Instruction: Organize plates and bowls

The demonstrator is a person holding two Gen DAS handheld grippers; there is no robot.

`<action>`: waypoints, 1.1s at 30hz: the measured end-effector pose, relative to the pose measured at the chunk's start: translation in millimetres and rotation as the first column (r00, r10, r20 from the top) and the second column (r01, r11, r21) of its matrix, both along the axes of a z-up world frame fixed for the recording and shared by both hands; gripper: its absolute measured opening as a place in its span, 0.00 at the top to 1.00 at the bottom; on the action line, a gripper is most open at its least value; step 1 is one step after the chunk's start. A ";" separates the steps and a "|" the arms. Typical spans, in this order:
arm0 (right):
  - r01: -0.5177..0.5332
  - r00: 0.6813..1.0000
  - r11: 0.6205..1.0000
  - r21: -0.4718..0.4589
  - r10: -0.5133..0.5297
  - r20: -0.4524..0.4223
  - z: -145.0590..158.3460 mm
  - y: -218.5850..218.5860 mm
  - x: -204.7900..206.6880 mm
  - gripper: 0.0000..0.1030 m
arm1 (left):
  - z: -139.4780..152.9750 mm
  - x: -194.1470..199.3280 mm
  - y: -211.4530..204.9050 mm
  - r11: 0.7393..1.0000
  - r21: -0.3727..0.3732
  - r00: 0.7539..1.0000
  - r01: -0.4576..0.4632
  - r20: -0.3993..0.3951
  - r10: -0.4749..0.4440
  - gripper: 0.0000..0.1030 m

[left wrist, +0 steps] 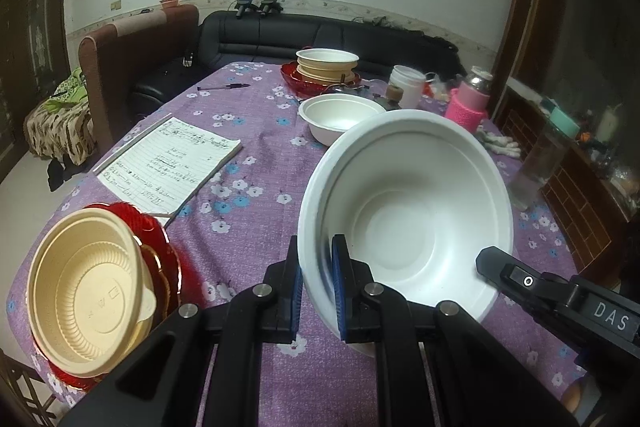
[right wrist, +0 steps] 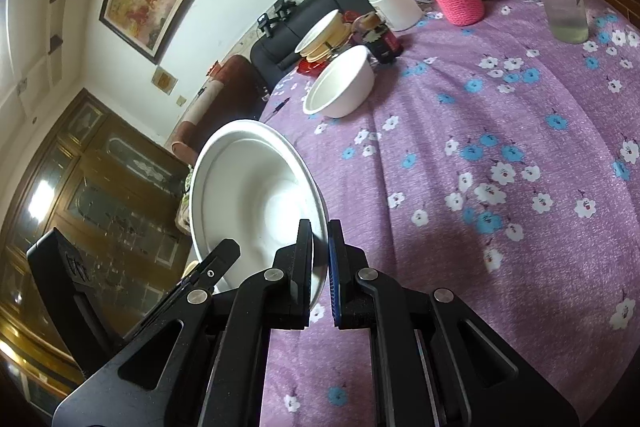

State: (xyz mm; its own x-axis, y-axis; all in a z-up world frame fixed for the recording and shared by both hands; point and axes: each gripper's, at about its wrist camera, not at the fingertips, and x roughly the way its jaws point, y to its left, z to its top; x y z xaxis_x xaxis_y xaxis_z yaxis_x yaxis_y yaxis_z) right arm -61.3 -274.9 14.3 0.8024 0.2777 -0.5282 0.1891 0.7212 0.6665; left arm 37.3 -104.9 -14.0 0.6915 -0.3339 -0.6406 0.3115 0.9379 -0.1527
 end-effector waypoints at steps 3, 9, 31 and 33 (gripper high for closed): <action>-0.013 1.000 1.000 -0.006 0.013 0.003 2.8 8.1 0.8 0.93 | 1.9 -1.7 10.0 1.000 -0.008 1.000 -0.012 0.005 0.012 0.88; -0.042 0.999 0.999 -0.015 0.042 0.007 6.5 26.5 4.4 0.93 | 3.5 -2.6 28.4 0.999 -0.023 0.999 -0.036 0.009 0.036 0.88; -0.211 0.977 0.975 -0.062 0.211 -0.015 9.7 108.3 56.1 0.93 | -5.9 13.9 118.0 0.980 -0.070 0.982 -0.188 -0.019 0.187 0.88; -0.232 0.973 0.971 -0.066 0.231 -0.019 9.0 117.1 61.1 0.93 | -6.6 14.6 127.1 0.975 -0.071 0.978 -0.210 -0.019 0.209 0.88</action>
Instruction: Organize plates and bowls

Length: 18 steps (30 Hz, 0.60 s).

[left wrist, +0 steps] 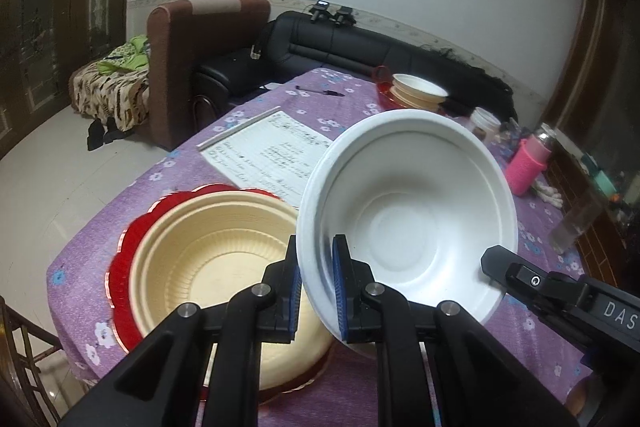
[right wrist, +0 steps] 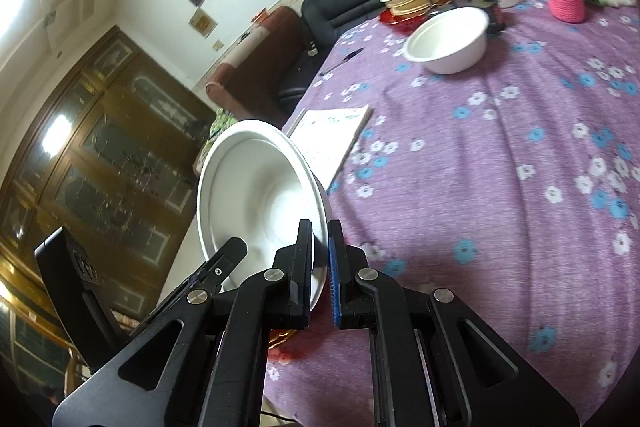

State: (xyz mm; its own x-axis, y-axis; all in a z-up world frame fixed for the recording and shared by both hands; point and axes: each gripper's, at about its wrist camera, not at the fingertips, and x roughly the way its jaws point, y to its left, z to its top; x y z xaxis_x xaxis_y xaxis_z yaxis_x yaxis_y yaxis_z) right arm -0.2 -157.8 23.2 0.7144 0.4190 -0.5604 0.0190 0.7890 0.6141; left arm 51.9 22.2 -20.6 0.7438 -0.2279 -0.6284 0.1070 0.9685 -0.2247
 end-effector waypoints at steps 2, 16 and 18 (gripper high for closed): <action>-0.020 1.000 1.000 -0.010 0.020 -0.002 -0.7 10.4 4.6 0.93 | -0.8 1.0 9.4 1.000 0.001 1.000 -0.018 -0.002 0.018 0.88; -0.144 0.987 0.989 -0.031 0.141 -0.070 -25.8 70.6 43.8 0.93 | -23.1 18.4 60.7 0.991 0.008 0.988 -0.134 -0.072 0.134 0.88; -0.151 0.985 0.988 -0.029 0.148 -0.084 -31.7 75.0 46.3 0.93 | -27.0 20.8 64.2 0.990 0.010 0.986 -0.139 -0.086 0.139 0.88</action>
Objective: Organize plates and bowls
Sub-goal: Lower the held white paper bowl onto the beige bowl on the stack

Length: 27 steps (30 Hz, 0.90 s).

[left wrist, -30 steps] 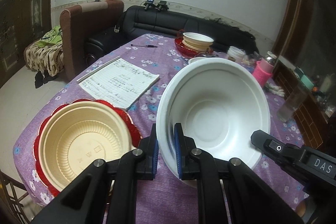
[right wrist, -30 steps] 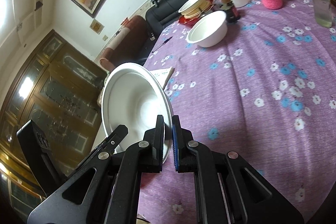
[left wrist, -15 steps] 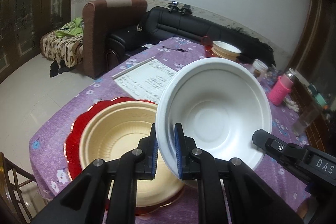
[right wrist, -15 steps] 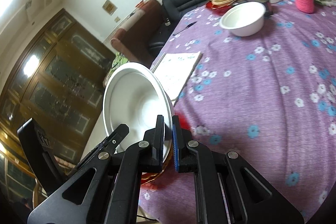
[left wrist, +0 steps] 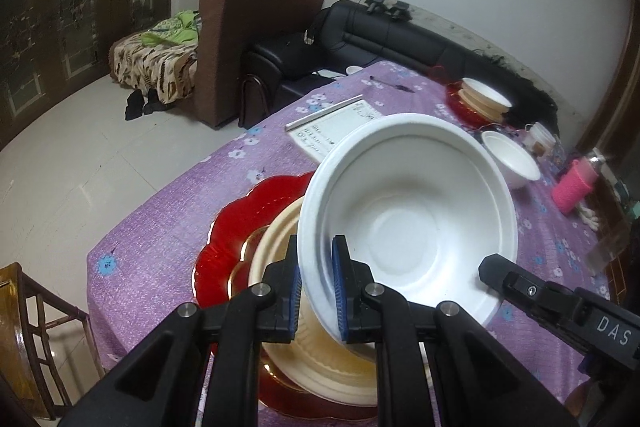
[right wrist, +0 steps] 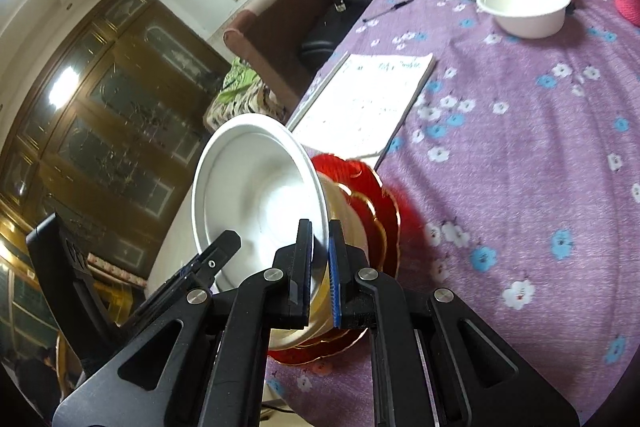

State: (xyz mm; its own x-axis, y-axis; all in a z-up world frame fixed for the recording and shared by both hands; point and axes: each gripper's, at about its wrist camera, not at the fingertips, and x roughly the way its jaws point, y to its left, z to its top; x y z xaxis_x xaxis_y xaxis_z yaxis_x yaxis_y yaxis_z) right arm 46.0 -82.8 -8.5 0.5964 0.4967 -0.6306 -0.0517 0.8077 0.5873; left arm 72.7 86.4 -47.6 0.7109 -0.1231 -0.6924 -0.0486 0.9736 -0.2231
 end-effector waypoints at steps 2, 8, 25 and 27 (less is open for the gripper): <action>-0.005 1.000 1.000 -0.002 0.005 -0.010 -4.5 4.2 1.9 0.93 | -2.5 1.3 1.8 1.000 0.005 1.000 -0.003 -0.009 0.003 0.88; -0.020 1.000 1.000 0.004 0.020 -0.022 -8.6 7.2 2.9 0.93 | -5.0 -0.5 10.0 1.000 -0.013 0.999 0.005 -0.040 -0.005 0.88; -0.048 0.999 0.999 0.022 0.049 -0.024 -14.1 7.6 -3.6 0.93 | -1.8 -18.0 7.1 0.996 0.067 0.997 0.056 -0.052 -0.053 0.85; -0.056 0.998 0.998 0.022 0.057 -0.022 -13.7 8.2 -4.4 0.93 | -2.0 -21.1 7.6 0.995 0.073 0.997 0.065 -0.055 -0.061 0.84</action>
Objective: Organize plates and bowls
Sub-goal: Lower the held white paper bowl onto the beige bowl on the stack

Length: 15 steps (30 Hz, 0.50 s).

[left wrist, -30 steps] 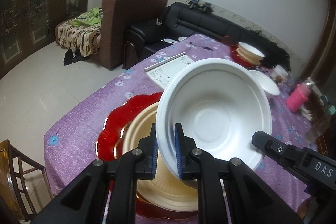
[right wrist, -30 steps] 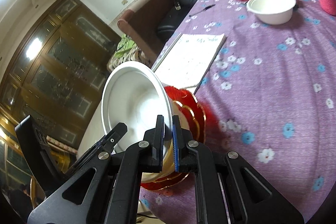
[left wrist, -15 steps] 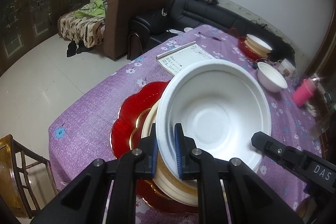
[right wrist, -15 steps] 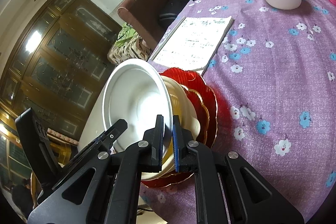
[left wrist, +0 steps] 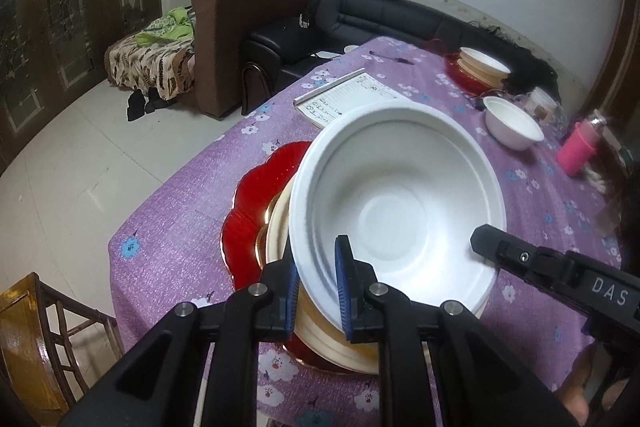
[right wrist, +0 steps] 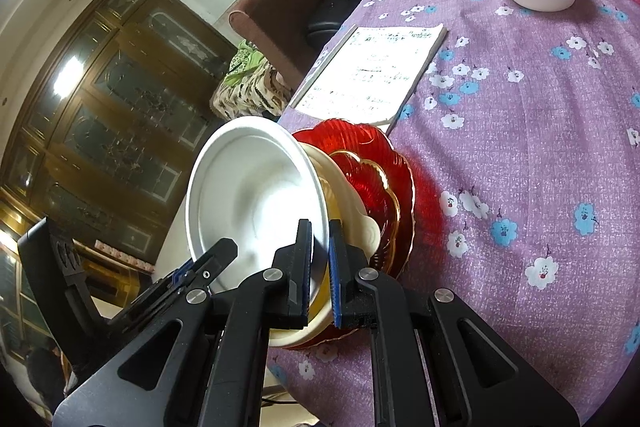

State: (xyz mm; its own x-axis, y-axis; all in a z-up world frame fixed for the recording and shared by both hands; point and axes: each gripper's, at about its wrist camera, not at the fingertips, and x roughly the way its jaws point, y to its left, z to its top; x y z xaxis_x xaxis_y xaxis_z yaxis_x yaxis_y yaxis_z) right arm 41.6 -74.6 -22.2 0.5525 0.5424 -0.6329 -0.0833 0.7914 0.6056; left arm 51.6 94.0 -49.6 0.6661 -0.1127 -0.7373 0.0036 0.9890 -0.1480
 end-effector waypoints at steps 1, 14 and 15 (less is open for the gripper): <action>-0.003 1.000 1.000 0.001 0.003 0.001 0.1 0.4 -0.4 0.93 | -0.2 -1.4 0.3 1.000 0.004 1.000 0.007 -0.003 -0.007 0.84; -0.041 0.998 0.996 0.080 0.045 -0.044 -3.5 3.8 0.4 0.91 | 4.2 5.0 20.7 0.982 -0.163 0.986 0.091 -0.121 -0.112 0.68; -0.043 0.998 0.996 0.081 0.047 -0.051 -3.5 4.4 0.2 0.89 | 5.5 5.3 22.8 0.978 -0.185 0.984 0.099 -0.125 -0.123 0.67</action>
